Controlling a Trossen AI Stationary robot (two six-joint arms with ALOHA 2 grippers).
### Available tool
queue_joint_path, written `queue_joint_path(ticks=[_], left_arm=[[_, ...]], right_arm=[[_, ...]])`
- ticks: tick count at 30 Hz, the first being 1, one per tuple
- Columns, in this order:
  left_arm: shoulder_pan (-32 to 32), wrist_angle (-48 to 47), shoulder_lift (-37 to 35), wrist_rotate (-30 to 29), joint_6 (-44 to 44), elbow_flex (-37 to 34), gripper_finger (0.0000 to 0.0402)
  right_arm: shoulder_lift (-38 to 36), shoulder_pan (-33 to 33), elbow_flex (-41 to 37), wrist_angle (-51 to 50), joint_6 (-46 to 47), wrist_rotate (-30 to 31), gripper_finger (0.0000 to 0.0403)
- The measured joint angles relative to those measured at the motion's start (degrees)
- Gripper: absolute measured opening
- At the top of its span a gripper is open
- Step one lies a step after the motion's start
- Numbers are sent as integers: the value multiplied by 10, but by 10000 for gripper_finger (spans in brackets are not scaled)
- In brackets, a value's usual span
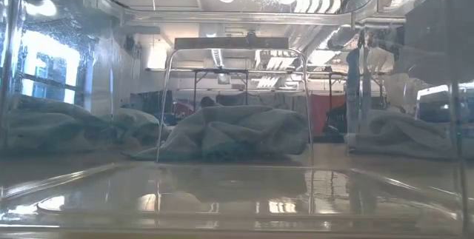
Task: Sort microfiber towel by color & place in baskets
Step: Put the middle blue towel into the right transparent bin
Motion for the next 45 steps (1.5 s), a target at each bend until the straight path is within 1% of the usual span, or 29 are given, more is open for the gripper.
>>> queue_joint_path(ticks=[5,9,16,19,21,25,30,33,37,45], left_arm=[[0,-37,140,-36,20,108,0],[0,-109,254,-56,21,214,0],[0,-272,431,-56,6,395,0],[0,-301,491,-32,19,449,0],[0,-303,524,-9,36,472,0],[0,-304,581,15,49,504,9],[-2,-310,638,63,37,531,54],[-10,-313,671,66,40,544,88],[-31,-328,720,66,81,567,118],[-77,-377,829,63,85,647,124]], right_arm=[[0,0,0,0,0,0,0],[0,0,0,0,0,0,0],[0,0,0,0,0,0,0],[0,0,0,0,0,0,0],[0,0,0,0,0,0,0],[0,0,0,0,0,0,0],[0,0,0,0,0,0,0],[0,0,0,0,0,0,0],[0,0,0,0,0,0,0],[1,0,0,0,0,0,0]])
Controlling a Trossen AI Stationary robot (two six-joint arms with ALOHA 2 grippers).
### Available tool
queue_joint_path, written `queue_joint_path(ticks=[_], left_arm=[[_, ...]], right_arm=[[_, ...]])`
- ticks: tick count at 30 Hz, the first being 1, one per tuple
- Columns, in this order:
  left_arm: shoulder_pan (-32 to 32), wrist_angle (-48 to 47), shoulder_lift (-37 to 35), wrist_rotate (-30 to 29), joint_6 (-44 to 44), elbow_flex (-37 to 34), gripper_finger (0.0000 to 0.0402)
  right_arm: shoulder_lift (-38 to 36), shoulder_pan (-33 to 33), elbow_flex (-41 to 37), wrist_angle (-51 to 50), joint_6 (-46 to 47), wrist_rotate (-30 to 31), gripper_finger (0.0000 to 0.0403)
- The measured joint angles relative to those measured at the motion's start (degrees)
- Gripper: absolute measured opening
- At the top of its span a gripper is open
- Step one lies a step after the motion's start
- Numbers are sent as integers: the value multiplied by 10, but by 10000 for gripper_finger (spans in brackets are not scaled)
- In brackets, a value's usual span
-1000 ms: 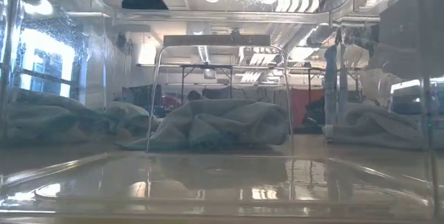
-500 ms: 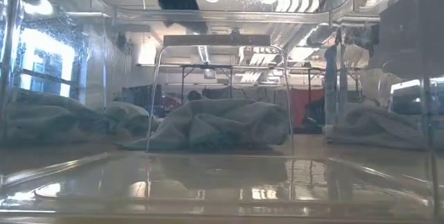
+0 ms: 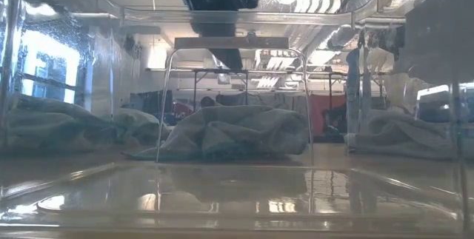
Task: Sort microfiber towel by color & place in baskets
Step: Put the middle blue towel into the right transparent bin
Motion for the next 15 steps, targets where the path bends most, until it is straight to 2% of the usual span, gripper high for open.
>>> queue_joint_path(ticks=[9,15], left_arm=[[-4,-39,102,-2,-20,92,124],[4,-48,141,12,-26,110,124]], right_arm=[[1,0,0,0,0,0,0],[2,0,0,0,0,0,0]])
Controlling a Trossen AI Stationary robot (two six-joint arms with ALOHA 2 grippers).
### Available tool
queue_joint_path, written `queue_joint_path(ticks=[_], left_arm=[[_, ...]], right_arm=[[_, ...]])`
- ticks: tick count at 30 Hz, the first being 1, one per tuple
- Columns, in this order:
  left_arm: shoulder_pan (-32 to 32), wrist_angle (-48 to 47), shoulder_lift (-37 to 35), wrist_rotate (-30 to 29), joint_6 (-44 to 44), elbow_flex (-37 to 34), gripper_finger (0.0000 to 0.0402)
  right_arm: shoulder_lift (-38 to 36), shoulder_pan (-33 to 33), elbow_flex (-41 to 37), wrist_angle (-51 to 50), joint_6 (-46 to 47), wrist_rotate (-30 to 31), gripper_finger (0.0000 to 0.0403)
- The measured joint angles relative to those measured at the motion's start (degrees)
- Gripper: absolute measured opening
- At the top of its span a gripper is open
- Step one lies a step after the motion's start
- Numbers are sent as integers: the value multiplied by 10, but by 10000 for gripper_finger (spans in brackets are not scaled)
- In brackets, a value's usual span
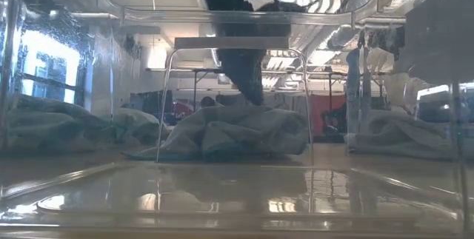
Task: Sort microfiber towel by color & place in baskets
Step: Put the middle blue towel into the right transparent bin
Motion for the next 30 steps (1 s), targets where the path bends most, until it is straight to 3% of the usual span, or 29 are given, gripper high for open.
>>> queue_joint_path(ticks=[9,13,25,30], left_arm=[[1,10,5,2,0,1,124],[2,10,5,40,-13,1,124],[-1,15,44,28,1,-3,124],[-1,14,48,28,1,-3,77]], right_arm=[[0,0,0,0,0,0,0],[0,0,0,0,0,0,0],[0,0,0,0,0,0,0],[0,0,0,0,0,0,0]])
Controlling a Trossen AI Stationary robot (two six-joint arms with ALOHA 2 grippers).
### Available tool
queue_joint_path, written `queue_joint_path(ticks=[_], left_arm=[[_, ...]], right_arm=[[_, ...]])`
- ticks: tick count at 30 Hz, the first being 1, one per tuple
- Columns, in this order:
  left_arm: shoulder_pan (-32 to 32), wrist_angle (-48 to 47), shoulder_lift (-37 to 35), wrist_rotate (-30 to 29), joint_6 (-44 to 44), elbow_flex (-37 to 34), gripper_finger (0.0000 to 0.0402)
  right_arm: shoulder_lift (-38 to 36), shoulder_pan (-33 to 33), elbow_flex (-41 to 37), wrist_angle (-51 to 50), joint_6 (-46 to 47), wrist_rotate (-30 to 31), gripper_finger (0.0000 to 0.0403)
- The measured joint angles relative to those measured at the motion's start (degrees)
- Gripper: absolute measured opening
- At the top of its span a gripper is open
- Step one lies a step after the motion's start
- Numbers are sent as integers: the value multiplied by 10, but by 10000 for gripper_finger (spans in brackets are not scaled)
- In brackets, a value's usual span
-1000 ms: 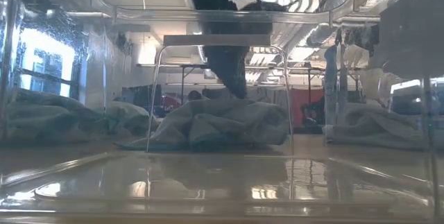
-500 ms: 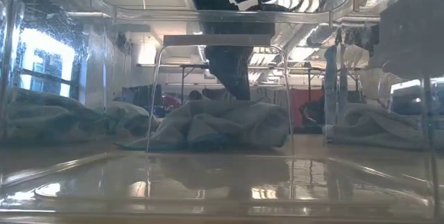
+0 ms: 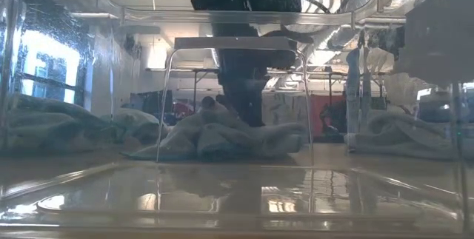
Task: Sort microfiber towel by color & place in baskets
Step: Put the middle blue towel into the right transparent bin
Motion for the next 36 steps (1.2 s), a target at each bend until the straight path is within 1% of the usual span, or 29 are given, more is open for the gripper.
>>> queue_joint_path(ticks=[2,4,6,8,12,21,27,31,36], left_arm=[[2,-4,-1,0,1,0,32],[3,-15,-4,0,1,0,10],[5,-24,-15,-6,7,0,9],[5,-42,-32,-25,10,0,3],[4,-60,-83,-56,10,0,1],[-13,-52,-222,-122,-28,0,0],[-38,-40,-303,-170,-73,0,0],[-59,-37,-339,-195,-97,0,0],[-84,-28,-365,-200,-116,0,0]], right_arm=[[0,0,0,0,0,0,0],[0,0,0,0,0,0,0],[0,0,0,0,0,0,0],[0,0,0,0,0,0,0],[0,0,0,0,0,0,0],[0,0,0,0,0,0,0],[0,0,0,0,0,0,0],[0,0,0,0,0,0,0],[0,0,0,0,0,0,0]])
